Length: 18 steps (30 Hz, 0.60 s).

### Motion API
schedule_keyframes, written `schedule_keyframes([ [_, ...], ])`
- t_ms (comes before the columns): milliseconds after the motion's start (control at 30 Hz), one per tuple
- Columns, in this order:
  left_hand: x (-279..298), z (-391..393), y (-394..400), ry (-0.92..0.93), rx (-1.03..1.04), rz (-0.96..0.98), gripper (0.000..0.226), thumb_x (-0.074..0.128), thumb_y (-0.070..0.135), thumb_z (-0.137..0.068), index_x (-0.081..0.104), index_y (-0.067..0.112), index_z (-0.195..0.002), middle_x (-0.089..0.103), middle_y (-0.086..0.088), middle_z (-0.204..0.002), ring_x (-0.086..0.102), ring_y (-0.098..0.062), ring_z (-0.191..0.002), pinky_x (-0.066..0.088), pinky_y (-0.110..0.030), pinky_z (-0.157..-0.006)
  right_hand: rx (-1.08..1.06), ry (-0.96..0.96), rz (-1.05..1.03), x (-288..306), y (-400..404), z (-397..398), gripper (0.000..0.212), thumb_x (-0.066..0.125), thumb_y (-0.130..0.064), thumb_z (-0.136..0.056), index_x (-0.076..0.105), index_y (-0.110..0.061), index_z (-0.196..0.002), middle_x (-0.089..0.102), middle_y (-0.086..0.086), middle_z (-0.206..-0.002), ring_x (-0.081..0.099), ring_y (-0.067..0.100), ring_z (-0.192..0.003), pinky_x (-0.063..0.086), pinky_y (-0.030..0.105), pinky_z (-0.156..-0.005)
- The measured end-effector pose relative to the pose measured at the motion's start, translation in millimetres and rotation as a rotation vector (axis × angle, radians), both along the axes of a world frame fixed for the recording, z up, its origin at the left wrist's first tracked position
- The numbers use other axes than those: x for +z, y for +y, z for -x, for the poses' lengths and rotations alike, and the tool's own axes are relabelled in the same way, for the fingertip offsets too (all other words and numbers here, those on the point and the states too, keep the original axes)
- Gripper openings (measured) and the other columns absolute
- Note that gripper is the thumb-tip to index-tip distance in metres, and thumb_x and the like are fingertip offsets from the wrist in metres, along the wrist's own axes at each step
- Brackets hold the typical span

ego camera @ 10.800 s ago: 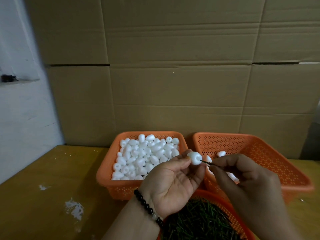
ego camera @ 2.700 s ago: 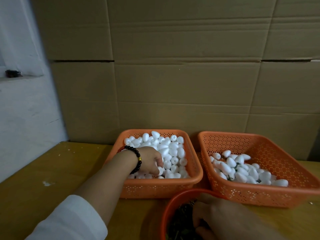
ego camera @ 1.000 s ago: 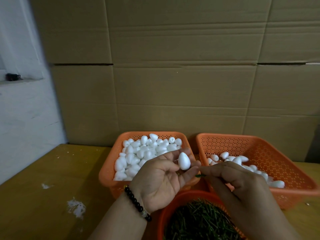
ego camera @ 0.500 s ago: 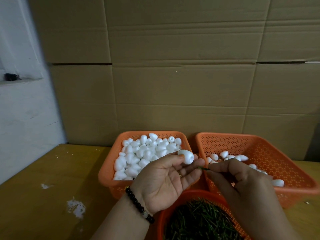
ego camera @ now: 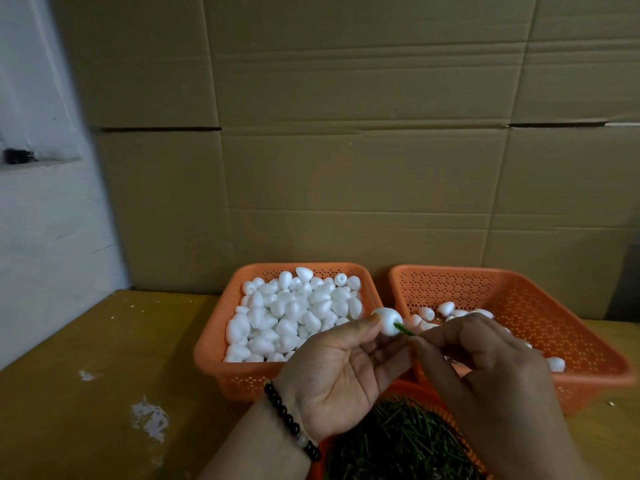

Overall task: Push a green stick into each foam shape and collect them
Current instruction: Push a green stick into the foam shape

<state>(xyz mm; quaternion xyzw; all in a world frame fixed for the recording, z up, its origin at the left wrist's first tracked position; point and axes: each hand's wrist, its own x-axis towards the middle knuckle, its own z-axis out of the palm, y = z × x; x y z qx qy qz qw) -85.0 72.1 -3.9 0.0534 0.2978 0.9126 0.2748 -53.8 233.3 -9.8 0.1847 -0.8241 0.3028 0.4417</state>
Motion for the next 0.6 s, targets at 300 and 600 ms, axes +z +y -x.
schedule_keyframes([
  [300, 1.7, -1.6, 2.1, 0.040, 0.031, 0.027, 0.040, 0.071, -0.003, -0.063, 0.059, -0.008, -0.101, 0.069, -0.024, -0.090, 0.072, -0.029, -0.078, 0.059, -0.036, -0.063, -0.006, -0.051, 0.001, 1.7, -2.1, -0.9, 0.021, 0.085, -0.004, -0.061, 0.069, -0.015, -0.068, 0.060, -0.013, -0.069, 0.060, 0.004, -0.066, 0.048, 0.013, -0.062],
  [600, -0.1, -3.1, 3.1, 0.107, 0.043, 0.059, 0.026, 0.061, -0.005, -0.074, 0.058, -0.006, -0.100, 0.069, -0.023, -0.090, 0.071, -0.027, -0.079, 0.059, -0.035, -0.065, 0.019, -0.045, -0.034, 1.2, 0.2, 0.2, 0.022, 0.084, -0.003, -0.061, 0.069, -0.017, -0.068, 0.060, -0.014, -0.067, 0.058, 0.002, -0.072, 0.047, 0.011, -0.062],
])
